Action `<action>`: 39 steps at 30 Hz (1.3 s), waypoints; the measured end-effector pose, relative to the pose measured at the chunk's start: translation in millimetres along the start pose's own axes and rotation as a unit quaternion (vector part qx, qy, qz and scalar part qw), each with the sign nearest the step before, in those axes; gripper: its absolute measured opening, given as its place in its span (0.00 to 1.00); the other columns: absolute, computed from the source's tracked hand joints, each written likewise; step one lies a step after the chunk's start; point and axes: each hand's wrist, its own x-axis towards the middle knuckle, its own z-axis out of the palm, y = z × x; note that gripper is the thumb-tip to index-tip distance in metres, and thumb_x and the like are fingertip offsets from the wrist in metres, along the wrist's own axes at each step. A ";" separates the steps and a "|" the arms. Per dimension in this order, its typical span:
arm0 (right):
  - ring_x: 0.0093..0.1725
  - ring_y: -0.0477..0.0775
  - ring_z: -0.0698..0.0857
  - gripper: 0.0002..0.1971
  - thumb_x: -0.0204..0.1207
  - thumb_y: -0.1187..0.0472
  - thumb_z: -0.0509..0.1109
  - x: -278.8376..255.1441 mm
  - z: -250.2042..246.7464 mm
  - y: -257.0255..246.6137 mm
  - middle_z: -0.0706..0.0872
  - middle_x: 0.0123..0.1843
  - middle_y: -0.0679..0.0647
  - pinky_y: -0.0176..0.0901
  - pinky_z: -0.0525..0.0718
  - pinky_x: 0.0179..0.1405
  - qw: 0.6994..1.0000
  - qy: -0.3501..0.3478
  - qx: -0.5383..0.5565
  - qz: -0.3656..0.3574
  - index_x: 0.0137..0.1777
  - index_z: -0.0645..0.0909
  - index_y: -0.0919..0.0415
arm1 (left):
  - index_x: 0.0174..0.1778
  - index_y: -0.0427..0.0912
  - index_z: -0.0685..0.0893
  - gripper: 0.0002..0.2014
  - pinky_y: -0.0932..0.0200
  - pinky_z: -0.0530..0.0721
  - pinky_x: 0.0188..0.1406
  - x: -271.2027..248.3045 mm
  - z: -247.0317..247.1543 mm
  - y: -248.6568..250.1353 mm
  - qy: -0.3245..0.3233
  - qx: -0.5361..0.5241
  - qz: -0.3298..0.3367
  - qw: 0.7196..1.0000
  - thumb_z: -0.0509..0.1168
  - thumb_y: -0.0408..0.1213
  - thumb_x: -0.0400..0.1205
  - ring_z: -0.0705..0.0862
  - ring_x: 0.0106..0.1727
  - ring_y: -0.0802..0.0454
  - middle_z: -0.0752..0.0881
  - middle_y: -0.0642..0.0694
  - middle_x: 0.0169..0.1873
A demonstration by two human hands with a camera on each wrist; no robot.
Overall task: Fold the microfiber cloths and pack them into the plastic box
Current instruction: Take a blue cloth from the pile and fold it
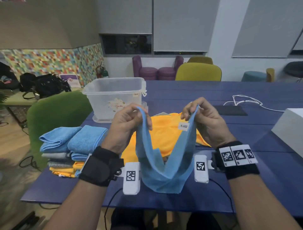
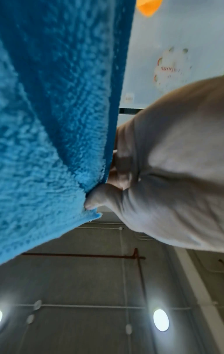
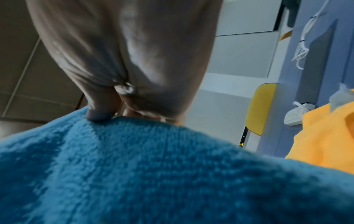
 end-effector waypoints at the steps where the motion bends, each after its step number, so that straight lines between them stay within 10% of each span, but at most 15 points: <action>1: 0.49 0.61 0.79 0.11 0.86 0.72 0.51 3.3 5.0 2.3 0.81 0.44 0.60 0.48 0.77 0.56 1.000 -0.010 -0.018 0.002 0.48 0.75 0.62 | 0.51 0.38 0.81 0.07 0.52 0.83 0.41 3.4 5.3 0.0 -0.011 0.012 -0.007 1.000 0.59 0.26 0.89 0.84 0.37 0.40 0.86 0.35 0.36; 5: 0.56 0.58 0.79 0.07 0.83 0.59 0.66 12.0 23.5 10.8 0.82 0.51 0.59 0.53 0.73 0.60 0.995 -0.036 -0.090 0.004 0.49 0.82 0.62 | 0.50 0.37 0.82 0.03 0.61 0.82 0.46 12.7 26.1 -5.3 -0.037 0.049 -0.034 0.998 0.69 0.33 0.85 0.85 0.41 0.51 0.89 0.44 0.40; 16: 0.51 0.53 0.80 0.01 0.81 0.68 0.69 13.1 36.1 18.2 0.81 0.48 0.56 0.43 0.78 0.54 0.996 -0.038 -0.086 0.011 0.49 0.81 0.63 | 0.48 0.38 0.88 0.05 0.56 0.85 0.56 13.8 32.7 -8.0 -0.044 0.065 -0.049 0.996 0.72 0.36 0.80 0.88 0.49 0.50 0.91 0.45 0.44; 24: 0.62 0.51 0.82 0.05 0.80 0.64 0.73 13.3 36.5 17.4 0.82 0.60 0.56 0.55 0.77 0.58 0.992 -0.001 -0.123 0.003 0.51 0.79 0.57 | 0.67 0.32 0.84 0.14 0.40 0.86 0.69 14.5 35.7 -6.4 -0.062 0.088 -0.037 0.994 0.69 0.26 0.85 0.90 0.62 0.37 0.90 0.39 0.62; 32: 0.65 0.48 0.85 0.18 0.79 0.53 0.77 5.1 35.9 10.0 0.84 0.66 0.43 0.49 0.82 0.58 0.968 0.070 -0.241 0.025 0.66 0.78 0.49 | 0.51 0.36 0.85 0.03 0.49 0.85 0.58 15.9 31.7 -1.8 -0.017 0.107 -0.040 0.993 0.71 0.28 0.84 0.87 0.50 0.47 0.89 0.47 0.45; 36: 0.58 0.53 0.87 0.18 0.80 0.55 0.77 -21.0 37.6 4.6 0.84 0.64 0.47 0.46 0.84 0.54 0.968 0.056 -0.243 0.041 0.66 0.78 0.50 | 0.52 0.35 0.83 0.06 0.36 0.86 0.60 21.6 22.4 2.6 0.029 0.113 -0.025 0.993 0.72 0.33 0.85 0.88 0.55 0.29 0.90 0.29 0.53; 39: 0.59 0.50 0.85 0.19 0.78 0.50 0.77 -45.8 41.6 7.4 0.85 0.62 0.41 0.47 0.84 0.58 0.960 0.036 -0.273 0.058 0.66 0.78 0.46 | 0.51 0.39 0.82 0.03 0.46 0.87 0.50 26.1 14.3 8.2 0.071 0.110 -0.022 0.991 0.70 0.32 0.86 0.89 0.48 0.40 0.91 0.33 0.48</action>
